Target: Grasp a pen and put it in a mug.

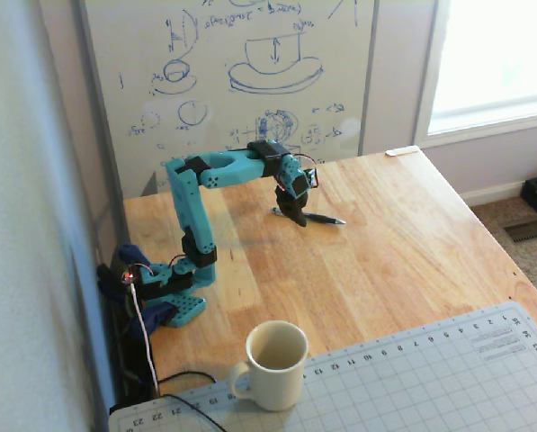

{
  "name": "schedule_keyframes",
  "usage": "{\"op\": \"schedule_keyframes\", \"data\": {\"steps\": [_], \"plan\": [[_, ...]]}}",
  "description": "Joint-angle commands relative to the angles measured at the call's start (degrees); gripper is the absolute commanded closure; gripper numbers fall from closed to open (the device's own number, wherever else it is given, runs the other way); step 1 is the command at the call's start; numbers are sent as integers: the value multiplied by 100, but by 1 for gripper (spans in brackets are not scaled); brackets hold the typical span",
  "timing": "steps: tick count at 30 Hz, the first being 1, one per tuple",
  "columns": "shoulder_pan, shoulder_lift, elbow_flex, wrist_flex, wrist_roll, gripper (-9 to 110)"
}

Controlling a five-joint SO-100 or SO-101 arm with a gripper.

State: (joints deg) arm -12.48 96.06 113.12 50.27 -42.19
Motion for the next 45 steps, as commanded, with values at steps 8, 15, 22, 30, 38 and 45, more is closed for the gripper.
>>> {"op": "schedule_keyframes", "data": {"steps": [8,15,22,30,38,45], "plan": [[-325,-352,-466,-2408,-272,47],[-352,-431,-475,-2689,-1547,47],[-527,-404,-475,-2681,-3270,47],[-483,-396,-589,-2689,-4377,55],[-448,-501,-589,-2769,-4351,68],[-97,-1028,-668,-2777,-4351,69]]}}
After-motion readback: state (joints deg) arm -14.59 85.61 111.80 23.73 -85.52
